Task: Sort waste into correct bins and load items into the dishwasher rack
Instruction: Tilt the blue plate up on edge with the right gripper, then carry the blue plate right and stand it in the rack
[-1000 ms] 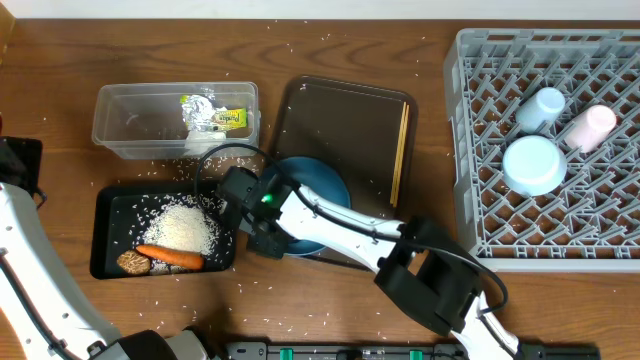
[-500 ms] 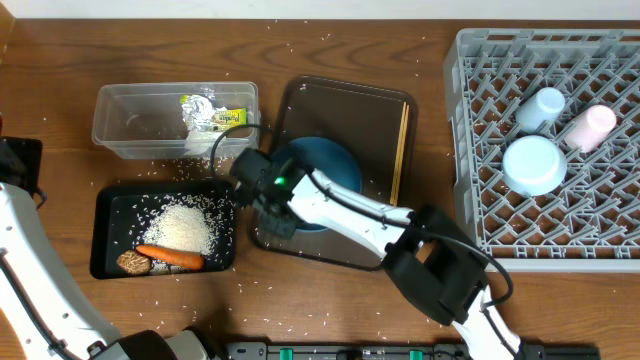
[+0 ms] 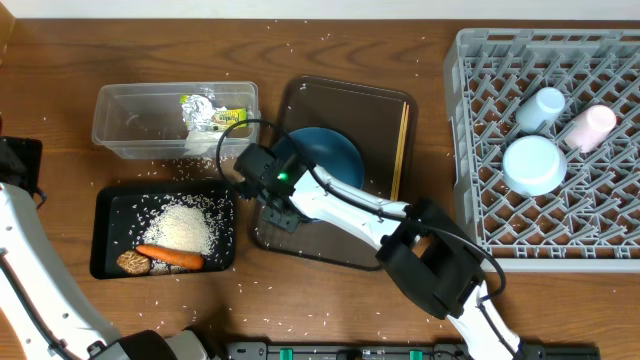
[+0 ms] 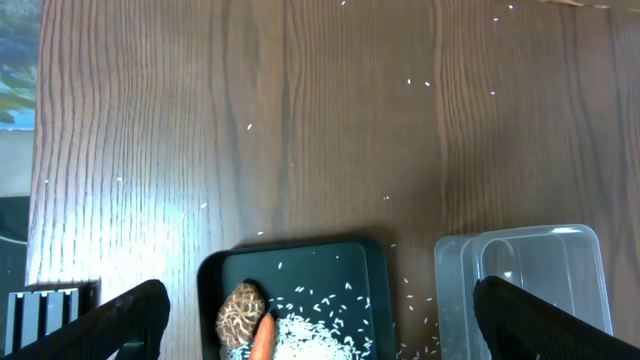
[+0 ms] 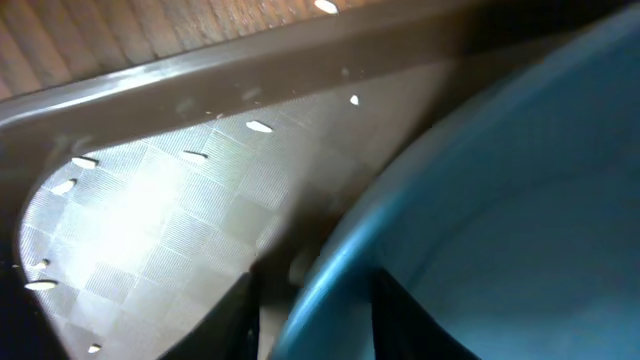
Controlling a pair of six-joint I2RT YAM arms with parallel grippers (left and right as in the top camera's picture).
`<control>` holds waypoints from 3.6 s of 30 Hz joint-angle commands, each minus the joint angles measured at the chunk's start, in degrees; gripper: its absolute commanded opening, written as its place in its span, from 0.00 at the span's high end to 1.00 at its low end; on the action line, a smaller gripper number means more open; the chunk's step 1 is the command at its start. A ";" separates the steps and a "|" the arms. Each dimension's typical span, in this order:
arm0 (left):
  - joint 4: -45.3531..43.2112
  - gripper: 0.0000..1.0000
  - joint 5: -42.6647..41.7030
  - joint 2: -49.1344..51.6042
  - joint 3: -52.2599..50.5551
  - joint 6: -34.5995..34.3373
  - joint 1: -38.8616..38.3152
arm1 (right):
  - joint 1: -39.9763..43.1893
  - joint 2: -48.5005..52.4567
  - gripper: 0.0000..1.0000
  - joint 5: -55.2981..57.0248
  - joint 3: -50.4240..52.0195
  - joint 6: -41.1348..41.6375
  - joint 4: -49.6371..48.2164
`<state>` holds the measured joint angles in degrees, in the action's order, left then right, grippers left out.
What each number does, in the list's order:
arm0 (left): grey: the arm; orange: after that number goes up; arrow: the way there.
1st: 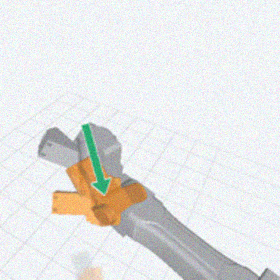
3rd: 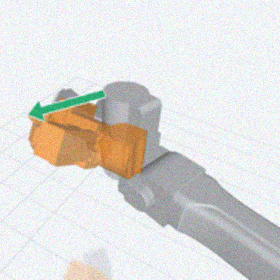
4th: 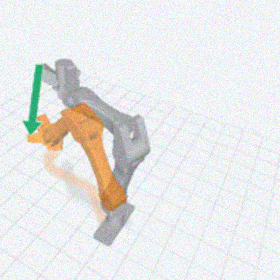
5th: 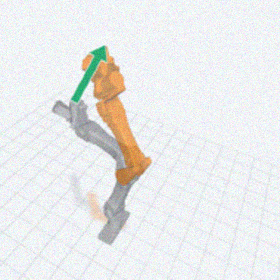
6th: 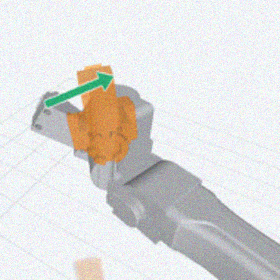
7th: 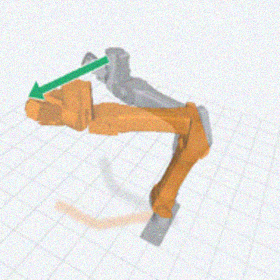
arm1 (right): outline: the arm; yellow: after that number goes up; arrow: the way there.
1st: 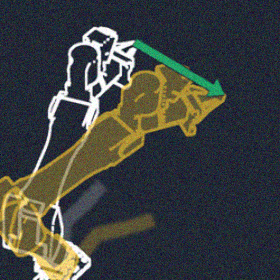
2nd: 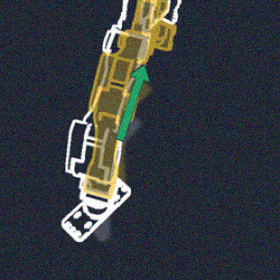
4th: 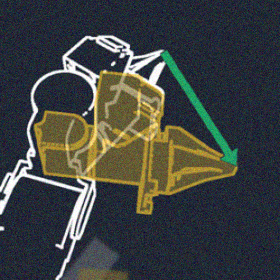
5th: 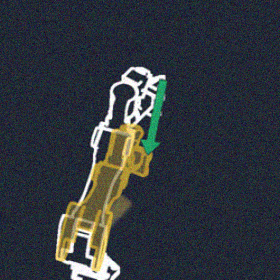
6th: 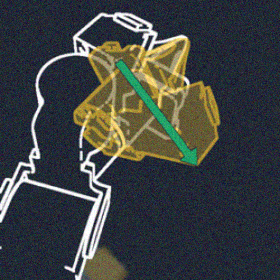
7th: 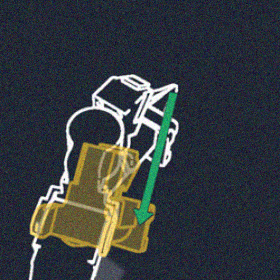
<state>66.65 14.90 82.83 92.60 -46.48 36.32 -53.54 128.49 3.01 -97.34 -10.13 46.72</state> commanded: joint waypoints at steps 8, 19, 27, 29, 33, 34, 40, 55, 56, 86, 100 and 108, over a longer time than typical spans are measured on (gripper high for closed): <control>0.17 0.02 -0.15 0.13 0.31 0.13 0.26 | 0.63 0.50 0.99 -0.48 -0.39 4.50 0.85; 0.17 0.02 -0.15 0.13 0.31 0.11 0.26 | 8.41 -14.67 0.99 -1.27 -1.33 11.87 3.21; 0.17 0.02 -0.15 0.13 0.31 0.13 0.26 | 27.28 -26.95 0.99 -16.98 -1.33 11.76 4.52; 0.17 0.02 -0.15 0.13 0.31 0.11 0.26 | 32.81 -29.38 0.99 -21.05 -1.33 11.28 4.55; 0.17 0.02 -0.15 0.13 0.31 0.13 0.26 | 44.98 -33.75 0.99 -29.77 -1.33 10.93 4.90; 0.17 0.02 -0.15 0.13 0.31 0.13 0.26 | 48.13 -34.64 0.99 -32.26 -1.33 10.93 5.38; 0.17 0.02 -0.15 0.13 0.31 0.13 0.26 | 66.99 -37.81 0.99 -48.06 -1.31 10.43 10.38; 0.17 0.02 -0.15 0.13 0.31 0.11 0.26 | 98.01 -38.21 0.99 -71.49 4.24 -1.86 19.71; 0.17 0.02 -0.15 0.13 0.31 0.11 0.26 | 98.95 -38.18 0.99 -72.08 5.27 -2.73 19.71; 0.17 0.02 -0.15 0.13 0.31 0.13 0.26 | 106.14 -38.10 0.99 -72.63 20.33 -2.12 15.91; 0.17 0.02 -0.15 0.13 0.31 0.11 0.26 | 108.17 -38.10 0.91 -61.37 20.31 2.82 15.85; 0.17 0.02 -0.15 0.13 0.31 0.11 0.26 | 109.57 -38.18 0.73 -61.26 20.15 6.62 14.91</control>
<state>66.65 14.90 82.83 92.60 -46.48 36.32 55.24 90.26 -59.11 -76.97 -5.72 61.98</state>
